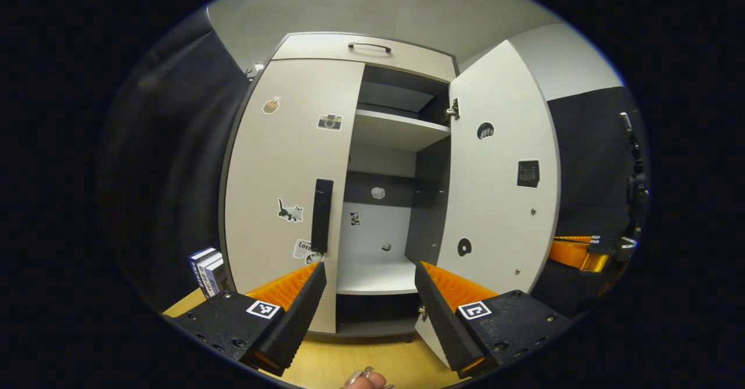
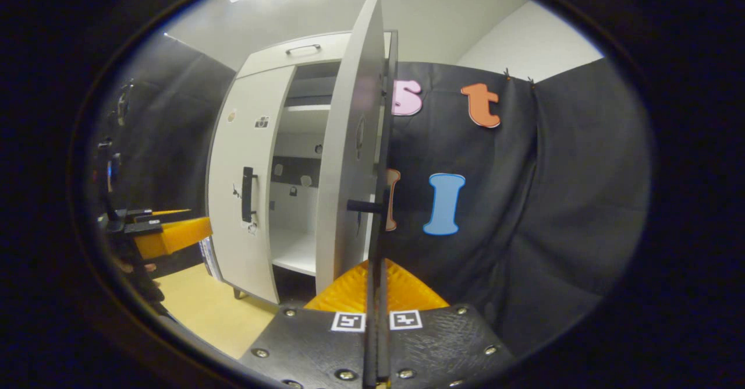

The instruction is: Open the right door of the double-door shoe cabinet with the right hand, and open the left door with the left hand.

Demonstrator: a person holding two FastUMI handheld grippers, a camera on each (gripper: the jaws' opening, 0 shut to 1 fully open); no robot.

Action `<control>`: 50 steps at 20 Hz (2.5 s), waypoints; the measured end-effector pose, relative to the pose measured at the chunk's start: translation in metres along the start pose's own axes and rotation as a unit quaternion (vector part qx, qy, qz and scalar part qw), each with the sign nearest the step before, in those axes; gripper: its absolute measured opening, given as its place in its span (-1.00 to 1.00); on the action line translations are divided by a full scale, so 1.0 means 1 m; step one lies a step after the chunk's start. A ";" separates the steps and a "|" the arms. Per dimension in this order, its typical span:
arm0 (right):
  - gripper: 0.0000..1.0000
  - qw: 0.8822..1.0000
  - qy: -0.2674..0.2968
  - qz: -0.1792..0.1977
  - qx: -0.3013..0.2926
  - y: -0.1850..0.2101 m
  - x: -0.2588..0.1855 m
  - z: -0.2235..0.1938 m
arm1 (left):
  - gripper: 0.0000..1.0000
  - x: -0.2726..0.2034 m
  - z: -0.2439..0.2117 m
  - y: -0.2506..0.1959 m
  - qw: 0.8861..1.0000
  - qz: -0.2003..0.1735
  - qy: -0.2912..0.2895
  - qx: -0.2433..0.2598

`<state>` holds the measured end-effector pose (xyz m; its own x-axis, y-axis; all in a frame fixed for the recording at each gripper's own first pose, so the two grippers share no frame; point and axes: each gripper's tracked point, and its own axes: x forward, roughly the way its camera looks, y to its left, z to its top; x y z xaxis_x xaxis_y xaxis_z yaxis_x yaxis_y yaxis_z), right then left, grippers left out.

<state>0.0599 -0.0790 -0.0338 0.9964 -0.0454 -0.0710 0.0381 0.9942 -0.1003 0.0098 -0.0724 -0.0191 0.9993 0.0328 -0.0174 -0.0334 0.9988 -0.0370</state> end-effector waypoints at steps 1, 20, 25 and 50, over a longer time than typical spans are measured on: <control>-0.98 1.000 -0.013 -0.004 -0.001 -0.003 -0.011 0.009 | 0.89 0.007 0.001 0.008 1.000 0.008 -0.004 -0.002; 0.96 0.997 -0.067 0.007 0.036 0.100 -0.044 0.054 | 0.77 0.154 0.019 0.090 0.997 0.034 -0.048 0.049; 0.95 0.996 -0.064 -0.040 0.037 0.100 -0.043 0.052 | 0.41 0.178 0.005 0.088 0.999 0.004 -0.027 0.039; 0.95 0.998 -0.050 -0.041 0.019 0.112 -0.039 0.047 | -0.34 0.179 -0.008 0.081 0.999 -0.008 -0.009 0.048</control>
<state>0.0290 0.0383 0.0046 0.9923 -0.1193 0.0346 0.1213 0.9906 -0.0631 0.1863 0.0144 -0.0328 0.9999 0.0158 0.0014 -0.0158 0.9981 0.0588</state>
